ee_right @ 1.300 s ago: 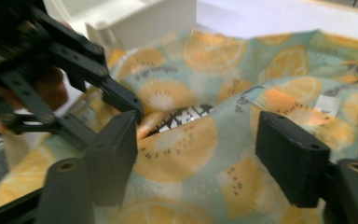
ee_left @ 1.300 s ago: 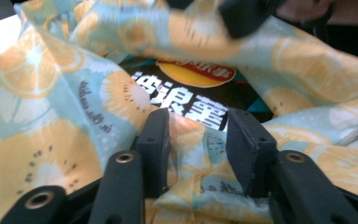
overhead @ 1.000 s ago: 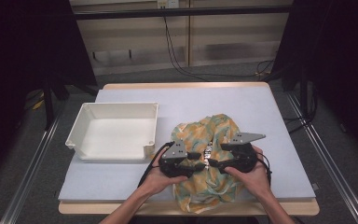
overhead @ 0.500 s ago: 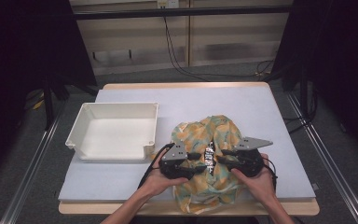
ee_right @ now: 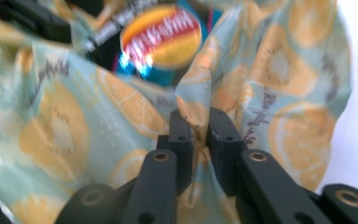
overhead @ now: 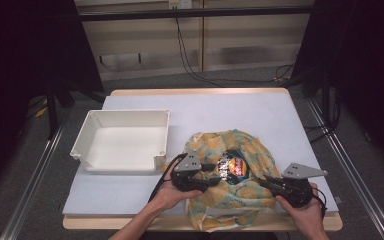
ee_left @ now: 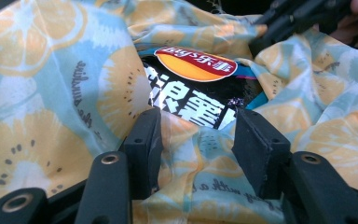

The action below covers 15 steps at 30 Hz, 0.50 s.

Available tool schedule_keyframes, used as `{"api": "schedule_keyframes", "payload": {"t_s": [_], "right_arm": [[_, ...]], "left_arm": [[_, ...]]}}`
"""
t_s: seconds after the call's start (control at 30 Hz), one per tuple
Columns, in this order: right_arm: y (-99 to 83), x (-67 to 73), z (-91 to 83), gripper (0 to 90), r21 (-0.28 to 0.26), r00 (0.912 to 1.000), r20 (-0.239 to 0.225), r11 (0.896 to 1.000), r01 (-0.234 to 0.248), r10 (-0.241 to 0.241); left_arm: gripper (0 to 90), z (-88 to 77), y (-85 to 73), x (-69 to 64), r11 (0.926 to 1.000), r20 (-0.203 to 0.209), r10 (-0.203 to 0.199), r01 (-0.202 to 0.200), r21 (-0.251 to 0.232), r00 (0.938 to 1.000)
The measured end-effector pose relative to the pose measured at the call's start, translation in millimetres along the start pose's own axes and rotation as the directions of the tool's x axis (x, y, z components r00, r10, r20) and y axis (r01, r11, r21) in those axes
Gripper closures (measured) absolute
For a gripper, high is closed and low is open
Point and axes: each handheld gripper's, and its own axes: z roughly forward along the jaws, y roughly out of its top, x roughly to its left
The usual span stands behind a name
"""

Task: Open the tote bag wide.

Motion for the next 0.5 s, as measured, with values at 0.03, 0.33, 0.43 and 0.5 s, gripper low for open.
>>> {"api": "schedule_keyframes", "payload": {"t_s": [0.03,0.33,0.43,0.5], "right_arm": [[-4.5,0.2,0.1,80.9,0.010,0.9999,-0.003,1.000,-0.010,0.010],[-23.8,-4.8,4.6,89.1,0.127,0.9996,0.028,0.992,0.005,-0.009],[-25.8,-8.4,6.3,86.0,0.124,0.9996,0.011,0.992,-0.026,0.025],[-22.2,-7.1,3.1,76.4,0.091,0.9998,0.002,0.996,-0.018,0.018]], "left_arm": [[51.6,0.0,0.0,0.0,1.0000,0.000,-0.001,0.001,0.000,1.0000],[51.6,0.2,0.4,-1.0,1.0000,0.001,0.000,0.000,0.001,1.0000],[51.8,-1.2,3.0,-1.4,0.9998,-0.004,-0.011,0.011,0.016,0.9999],[52.6,-1.8,4.2,-1.1,0.9995,0.006,-0.025,0.025,0.019,0.9997]]}}
